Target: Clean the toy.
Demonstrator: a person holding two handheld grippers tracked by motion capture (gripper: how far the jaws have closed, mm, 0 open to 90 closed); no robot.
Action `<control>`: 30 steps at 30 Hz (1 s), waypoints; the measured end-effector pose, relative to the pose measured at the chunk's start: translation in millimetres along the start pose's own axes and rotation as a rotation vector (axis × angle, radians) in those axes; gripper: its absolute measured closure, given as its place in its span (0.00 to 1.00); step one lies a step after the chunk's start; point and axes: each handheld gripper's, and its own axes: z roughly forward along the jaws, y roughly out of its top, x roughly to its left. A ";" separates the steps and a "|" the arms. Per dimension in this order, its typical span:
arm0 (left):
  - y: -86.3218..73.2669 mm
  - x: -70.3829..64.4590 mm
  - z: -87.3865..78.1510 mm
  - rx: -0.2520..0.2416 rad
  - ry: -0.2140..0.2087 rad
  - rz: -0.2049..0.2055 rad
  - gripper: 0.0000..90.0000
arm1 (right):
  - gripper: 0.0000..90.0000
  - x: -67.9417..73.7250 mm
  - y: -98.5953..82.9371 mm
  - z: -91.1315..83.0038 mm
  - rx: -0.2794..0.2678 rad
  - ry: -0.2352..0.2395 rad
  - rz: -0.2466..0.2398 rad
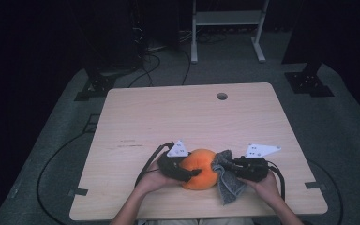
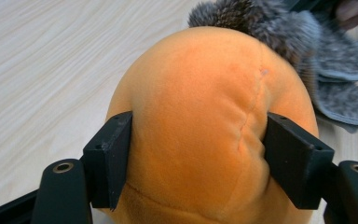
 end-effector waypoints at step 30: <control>23.1 -14.2 -10.2 -0.126 0.150 0.244 0.48 | 0.88 2.9 24.0 -12.4 -0.060 -0.094 -0.064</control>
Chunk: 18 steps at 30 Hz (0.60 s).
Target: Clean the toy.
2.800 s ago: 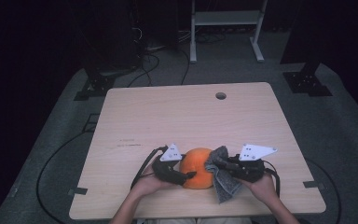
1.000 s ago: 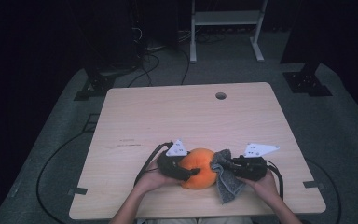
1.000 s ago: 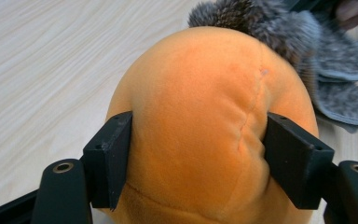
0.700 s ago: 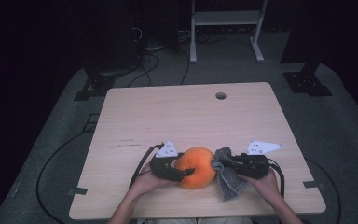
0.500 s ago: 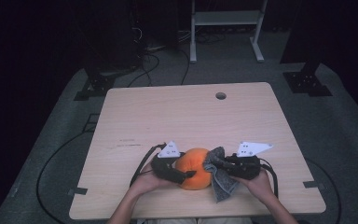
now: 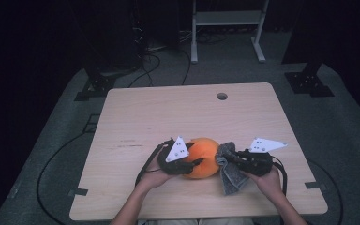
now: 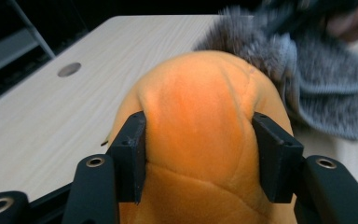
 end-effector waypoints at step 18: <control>-21.5 7.6 7.7 0.076 -0.107 -0.211 0.17 | 0.88 7.5 -11.0 19.7 0.029 0.076 -0.048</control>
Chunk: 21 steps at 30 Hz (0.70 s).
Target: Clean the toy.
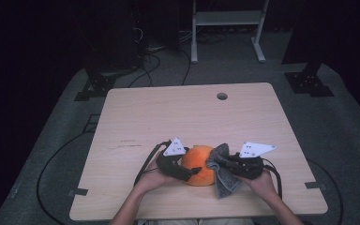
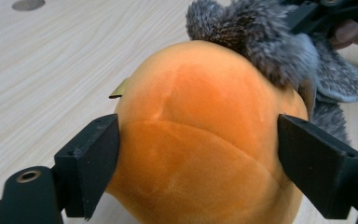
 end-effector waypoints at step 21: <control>3.0 7.0 -13.2 0.030 -0.026 -0.040 0.09 | 0.88 18.8 17.4 4.6 0.031 0.007 -0.107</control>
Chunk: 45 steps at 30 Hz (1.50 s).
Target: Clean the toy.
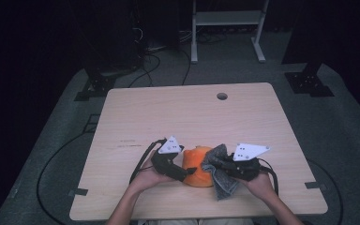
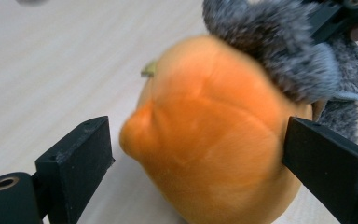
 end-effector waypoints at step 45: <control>-18.5 1.0 -3.8 -0.050 -0.017 0.035 0.32 | 0.87 -25.1 -16.2 -11.0 0.020 -0.074 0.119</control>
